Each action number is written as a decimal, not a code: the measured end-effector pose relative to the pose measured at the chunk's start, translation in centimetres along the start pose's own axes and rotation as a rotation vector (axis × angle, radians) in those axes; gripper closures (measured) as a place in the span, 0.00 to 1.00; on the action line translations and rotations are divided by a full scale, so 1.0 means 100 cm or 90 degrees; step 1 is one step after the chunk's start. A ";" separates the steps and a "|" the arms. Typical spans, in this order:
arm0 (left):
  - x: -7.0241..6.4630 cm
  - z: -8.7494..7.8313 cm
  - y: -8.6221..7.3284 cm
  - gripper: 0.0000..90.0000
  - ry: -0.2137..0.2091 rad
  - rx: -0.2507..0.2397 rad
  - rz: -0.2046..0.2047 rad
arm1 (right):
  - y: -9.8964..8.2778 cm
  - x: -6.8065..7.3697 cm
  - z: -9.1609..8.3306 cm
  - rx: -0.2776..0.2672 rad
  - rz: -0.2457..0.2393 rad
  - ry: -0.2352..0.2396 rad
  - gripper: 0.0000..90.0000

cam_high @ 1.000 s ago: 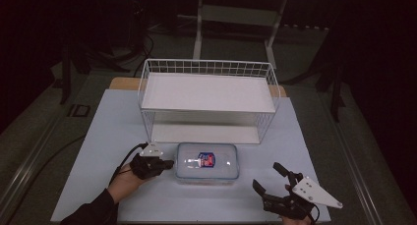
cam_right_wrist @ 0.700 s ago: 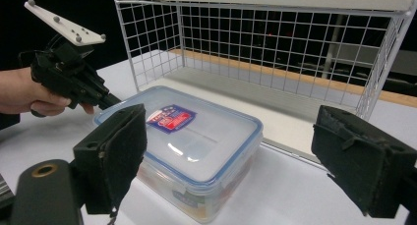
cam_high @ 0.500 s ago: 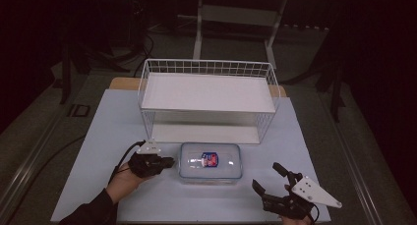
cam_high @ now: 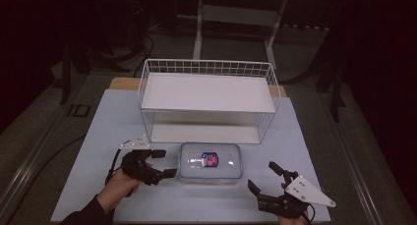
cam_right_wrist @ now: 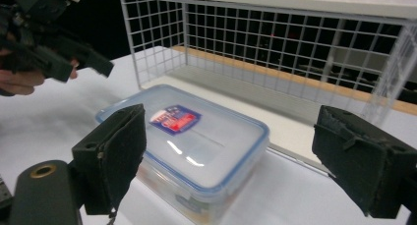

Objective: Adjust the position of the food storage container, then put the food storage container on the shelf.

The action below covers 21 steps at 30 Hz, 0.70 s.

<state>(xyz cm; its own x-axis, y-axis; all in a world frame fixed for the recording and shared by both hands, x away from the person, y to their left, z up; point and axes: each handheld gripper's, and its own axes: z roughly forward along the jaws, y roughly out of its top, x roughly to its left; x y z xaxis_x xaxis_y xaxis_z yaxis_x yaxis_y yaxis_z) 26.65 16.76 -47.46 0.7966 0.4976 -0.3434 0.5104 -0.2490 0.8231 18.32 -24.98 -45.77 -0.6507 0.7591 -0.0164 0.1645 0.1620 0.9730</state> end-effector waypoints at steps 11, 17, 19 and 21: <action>-0.012 0.000 0.035 0.03 0.049 -0.062 -0.024 | 0.035 -0.003 0.023 -0.017 -0.023 0.017 0.12; -0.005 0.009 0.042 0.03 0.056 -0.055 -0.053 | 0.053 -0.011 0.041 -0.009 -0.031 0.026 0.15; -0.001 0.014 0.042 0.03 0.057 -0.052 -0.070 | 0.054 -0.015 0.050 0.015 -0.022 0.028 0.17; 0.001 0.018 0.042 0.03 0.055 -0.045 -0.077 | 0.053 -0.019 0.059 0.045 0.011 0.050 0.16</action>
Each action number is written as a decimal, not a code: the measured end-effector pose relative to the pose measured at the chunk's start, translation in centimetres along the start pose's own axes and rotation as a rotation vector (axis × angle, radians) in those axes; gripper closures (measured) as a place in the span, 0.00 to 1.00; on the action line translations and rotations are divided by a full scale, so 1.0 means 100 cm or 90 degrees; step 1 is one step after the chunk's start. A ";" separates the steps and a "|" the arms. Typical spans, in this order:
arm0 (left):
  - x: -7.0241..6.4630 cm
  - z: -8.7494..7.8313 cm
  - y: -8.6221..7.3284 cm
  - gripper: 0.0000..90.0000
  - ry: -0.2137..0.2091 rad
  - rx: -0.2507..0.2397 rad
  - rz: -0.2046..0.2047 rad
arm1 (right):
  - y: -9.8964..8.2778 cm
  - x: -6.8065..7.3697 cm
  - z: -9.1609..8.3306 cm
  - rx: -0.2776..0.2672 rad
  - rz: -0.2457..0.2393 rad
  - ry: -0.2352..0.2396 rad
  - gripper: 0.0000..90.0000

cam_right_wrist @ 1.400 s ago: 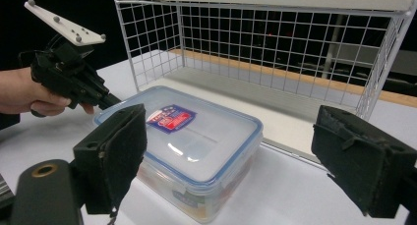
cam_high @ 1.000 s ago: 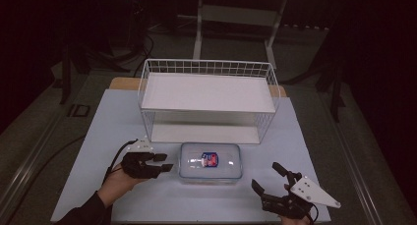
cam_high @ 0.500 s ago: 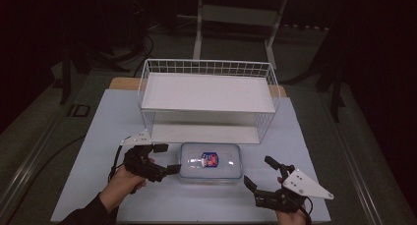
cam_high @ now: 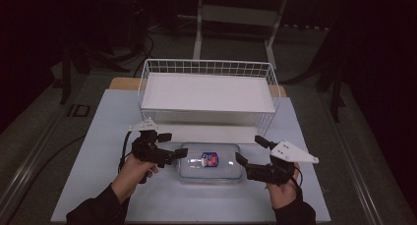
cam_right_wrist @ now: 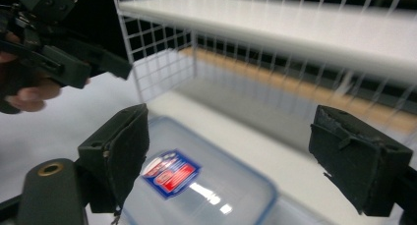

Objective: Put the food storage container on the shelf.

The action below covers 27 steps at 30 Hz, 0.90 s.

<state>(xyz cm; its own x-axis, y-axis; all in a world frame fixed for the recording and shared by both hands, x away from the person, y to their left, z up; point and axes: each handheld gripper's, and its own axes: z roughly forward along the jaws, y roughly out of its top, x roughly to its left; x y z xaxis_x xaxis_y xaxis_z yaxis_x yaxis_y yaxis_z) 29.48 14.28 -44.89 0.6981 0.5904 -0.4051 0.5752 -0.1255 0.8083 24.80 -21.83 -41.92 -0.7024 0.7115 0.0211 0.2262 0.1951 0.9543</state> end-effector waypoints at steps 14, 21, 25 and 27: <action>0.034 0.026 -0.024 0.03 -0.009 0.117 -0.172 | -0.022 -0.023 0.045 0.158 0.142 0.052 0.12; 0.047 0.032 -0.036 0.18 -0.042 0.147 -0.253 | -0.035 -0.029 0.048 0.199 0.205 0.061 0.13; 0.056 0.033 -0.040 0.33 -0.068 0.156 -0.284 | -0.041 -0.032 0.048 0.212 0.224 0.068 0.15; 0.058 0.033 -0.041 0.37 -0.073 0.152 -0.293 | -0.043 -0.034 0.048 0.218 0.233 0.076 0.15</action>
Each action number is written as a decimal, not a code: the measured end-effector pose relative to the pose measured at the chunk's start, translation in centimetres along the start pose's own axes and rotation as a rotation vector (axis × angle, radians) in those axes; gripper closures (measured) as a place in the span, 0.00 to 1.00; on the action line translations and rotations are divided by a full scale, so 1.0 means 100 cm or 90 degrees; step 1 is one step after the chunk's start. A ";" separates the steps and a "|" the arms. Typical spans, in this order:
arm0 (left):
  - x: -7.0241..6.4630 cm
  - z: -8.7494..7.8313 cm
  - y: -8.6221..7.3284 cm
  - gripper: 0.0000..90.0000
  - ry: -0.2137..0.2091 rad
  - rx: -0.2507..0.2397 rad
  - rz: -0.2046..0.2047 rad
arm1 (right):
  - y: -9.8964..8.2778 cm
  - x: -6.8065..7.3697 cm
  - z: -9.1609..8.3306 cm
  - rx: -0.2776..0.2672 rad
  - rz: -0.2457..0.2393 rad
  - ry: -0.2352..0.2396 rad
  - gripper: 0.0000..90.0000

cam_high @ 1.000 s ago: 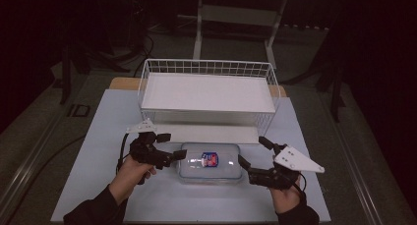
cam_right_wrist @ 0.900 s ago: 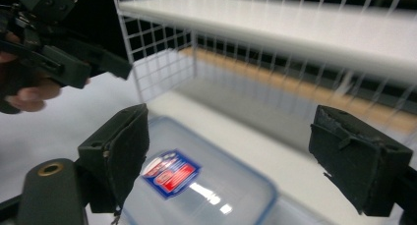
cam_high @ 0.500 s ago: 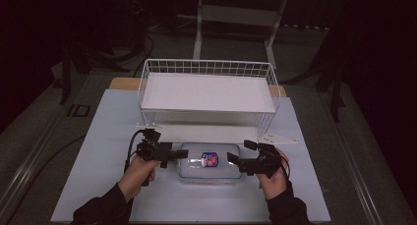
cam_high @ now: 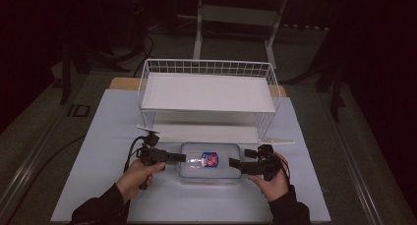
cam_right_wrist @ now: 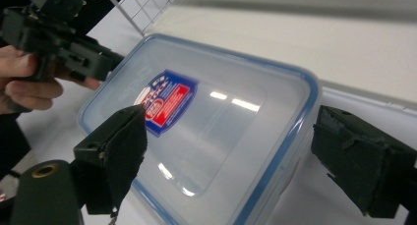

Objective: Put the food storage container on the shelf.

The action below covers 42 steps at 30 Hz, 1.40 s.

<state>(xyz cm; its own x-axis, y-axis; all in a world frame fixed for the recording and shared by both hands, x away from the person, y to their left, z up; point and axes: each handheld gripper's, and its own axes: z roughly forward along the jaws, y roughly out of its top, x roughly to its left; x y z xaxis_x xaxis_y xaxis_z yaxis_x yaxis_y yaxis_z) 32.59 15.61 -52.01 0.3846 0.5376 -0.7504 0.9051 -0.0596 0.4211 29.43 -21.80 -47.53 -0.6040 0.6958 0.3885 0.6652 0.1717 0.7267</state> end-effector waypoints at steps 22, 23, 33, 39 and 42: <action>-0.004 -0.007 -0.011 0.60 -0.045 0.013 0.037 | -0.011 -0.019 0.002 0.050 0.078 0.060 0.28; -0.004 -0.007 -0.012 0.61 -0.046 0.009 0.040 | -0.011 -0.021 0.003 0.054 0.086 0.075 0.28; -0.010 -0.011 -0.019 0.63 -0.045 0.003 0.074 | -0.015 -0.030 0.005 0.085 0.122 0.111 0.42; -0.015 -0.012 -0.021 0.63 -0.034 0.003 0.101 | -0.019 -0.033 -0.003 0.078 0.148 0.125 0.53; -0.017 -0.012 -0.023 0.63 -0.030 0.003 0.108 | -0.020 -0.030 -0.004 0.079 0.154 0.122 0.53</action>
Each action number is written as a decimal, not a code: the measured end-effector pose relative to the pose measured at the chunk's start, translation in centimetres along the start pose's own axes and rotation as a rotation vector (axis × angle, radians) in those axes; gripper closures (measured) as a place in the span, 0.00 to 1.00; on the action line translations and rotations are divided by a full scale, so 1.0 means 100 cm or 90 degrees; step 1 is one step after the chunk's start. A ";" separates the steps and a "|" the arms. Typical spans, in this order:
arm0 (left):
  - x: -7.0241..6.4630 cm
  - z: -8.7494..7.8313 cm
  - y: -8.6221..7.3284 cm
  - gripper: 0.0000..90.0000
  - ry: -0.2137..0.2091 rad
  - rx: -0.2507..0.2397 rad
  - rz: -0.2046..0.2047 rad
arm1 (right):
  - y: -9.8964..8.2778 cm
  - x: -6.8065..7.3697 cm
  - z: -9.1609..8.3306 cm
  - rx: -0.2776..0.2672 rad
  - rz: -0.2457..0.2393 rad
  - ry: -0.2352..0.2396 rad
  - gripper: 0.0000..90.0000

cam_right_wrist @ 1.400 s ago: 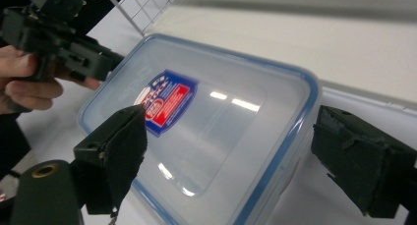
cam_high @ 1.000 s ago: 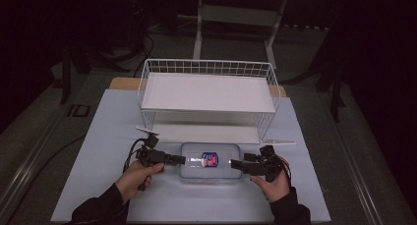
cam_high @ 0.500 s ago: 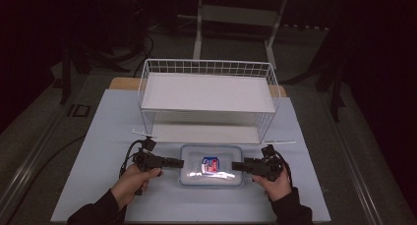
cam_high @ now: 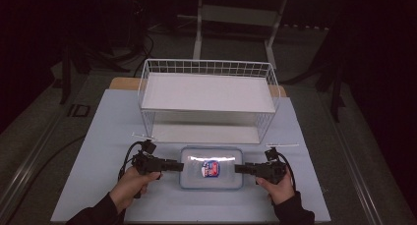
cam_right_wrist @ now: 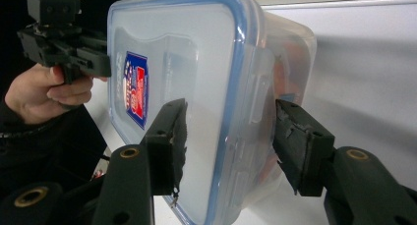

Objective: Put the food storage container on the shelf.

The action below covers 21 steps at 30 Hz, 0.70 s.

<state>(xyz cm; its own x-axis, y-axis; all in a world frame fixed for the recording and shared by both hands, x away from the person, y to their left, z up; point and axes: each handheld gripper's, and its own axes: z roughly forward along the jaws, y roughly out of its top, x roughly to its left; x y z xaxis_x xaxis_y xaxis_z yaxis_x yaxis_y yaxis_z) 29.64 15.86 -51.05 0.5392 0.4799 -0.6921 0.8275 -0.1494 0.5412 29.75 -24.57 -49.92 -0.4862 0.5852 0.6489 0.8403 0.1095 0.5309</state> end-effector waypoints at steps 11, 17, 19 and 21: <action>-0.008 -0.001 -0.004 0.63 0.020 -0.016 -0.002 | -0.004 0.003 -0.002 -0.012 0.017 0.001 0.55; -0.013 -0.003 0.000 0.63 0.036 -0.030 0.005 | -0.001 0.007 -0.003 -0.017 -0.001 -0.011 0.55; -0.014 -0.005 0.003 0.63 0.039 -0.038 0.010 | 0.003 0.009 -0.004 -0.023 -0.012 -0.014 0.55; -0.015 -0.007 0.007 0.63 0.042 -0.052 0.014 | 0.008 0.012 -0.005 -0.029 -0.026 -0.016 0.55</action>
<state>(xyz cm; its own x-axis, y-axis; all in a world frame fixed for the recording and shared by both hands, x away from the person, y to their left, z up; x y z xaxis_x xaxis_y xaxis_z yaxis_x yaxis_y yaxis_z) 29.28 15.67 -49.32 0.5431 0.5341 -0.6479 0.7989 -0.0912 0.5945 29.75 -24.21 -48.45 -0.5131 0.6015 0.6123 0.8081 0.0980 0.5809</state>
